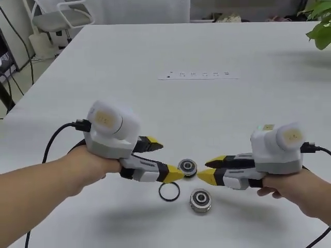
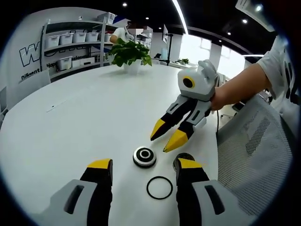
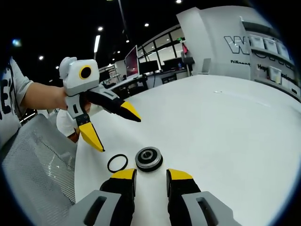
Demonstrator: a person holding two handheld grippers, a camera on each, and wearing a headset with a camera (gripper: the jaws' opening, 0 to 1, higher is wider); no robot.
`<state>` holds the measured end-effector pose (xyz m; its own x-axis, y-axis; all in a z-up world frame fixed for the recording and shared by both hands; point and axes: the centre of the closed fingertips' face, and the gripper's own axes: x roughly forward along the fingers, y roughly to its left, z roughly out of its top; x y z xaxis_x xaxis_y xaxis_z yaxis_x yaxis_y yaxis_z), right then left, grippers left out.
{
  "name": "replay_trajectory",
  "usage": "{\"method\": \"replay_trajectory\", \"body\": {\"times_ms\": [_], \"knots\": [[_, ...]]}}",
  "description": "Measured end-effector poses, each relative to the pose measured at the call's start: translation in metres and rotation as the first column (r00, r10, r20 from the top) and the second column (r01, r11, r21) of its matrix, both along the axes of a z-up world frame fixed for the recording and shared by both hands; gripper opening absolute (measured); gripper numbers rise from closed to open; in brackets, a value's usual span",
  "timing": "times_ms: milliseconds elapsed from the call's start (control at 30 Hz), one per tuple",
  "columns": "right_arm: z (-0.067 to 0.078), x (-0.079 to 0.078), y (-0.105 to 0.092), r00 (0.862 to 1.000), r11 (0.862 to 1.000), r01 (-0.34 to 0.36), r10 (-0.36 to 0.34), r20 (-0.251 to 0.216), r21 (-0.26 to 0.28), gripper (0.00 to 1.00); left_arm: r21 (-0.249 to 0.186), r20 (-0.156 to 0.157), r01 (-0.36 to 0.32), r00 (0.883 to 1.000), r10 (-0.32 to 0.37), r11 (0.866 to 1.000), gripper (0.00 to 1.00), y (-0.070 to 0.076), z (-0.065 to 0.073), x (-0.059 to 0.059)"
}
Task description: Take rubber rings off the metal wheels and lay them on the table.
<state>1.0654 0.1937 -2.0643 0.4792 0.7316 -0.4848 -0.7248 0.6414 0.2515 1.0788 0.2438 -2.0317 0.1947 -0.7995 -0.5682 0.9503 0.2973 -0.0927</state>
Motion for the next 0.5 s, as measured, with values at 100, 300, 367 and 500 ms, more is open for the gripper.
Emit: {"method": "replay_trajectory", "body": {"times_ms": [100, 300, 367, 500], "knots": [[-0.001, 0.0, 0.0, 1.0, 1.0, -0.003, 0.003, -0.002, -0.003, 0.23, 0.006, -0.003, 0.01, 1.0, -0.01, 1.0, 0.49, -0.003, -0.004, -0.001], [-0.001, 0.0, 0.0, 1.0, 1.0, -0.002, 0.002, -0.003, -0.005, 0.24, -0.004, -0.006, 0.019, 1.0, -0.019, 1.0, 0.45, -0.011, -0.005, -0.003], [-0.002, 0.0, 0.0, 1.0, 1.0, -0.003, 0.003, -0.002, -0.008, 0.24, -0.002, -0.008, 0.024, 1.0, -0.024, 1.0, 0.43, -0.013, -0.007, -0.003], [-0.002, 0.0, 0.0, 1.0, 1.0, -0.003, 0.003, -0.002, -0.008, 0.25, 0.006, -0.012, 0.036, 0.999, -0.036, 0.999, 0.39, -0.017, -0.011, -0.004]]}}
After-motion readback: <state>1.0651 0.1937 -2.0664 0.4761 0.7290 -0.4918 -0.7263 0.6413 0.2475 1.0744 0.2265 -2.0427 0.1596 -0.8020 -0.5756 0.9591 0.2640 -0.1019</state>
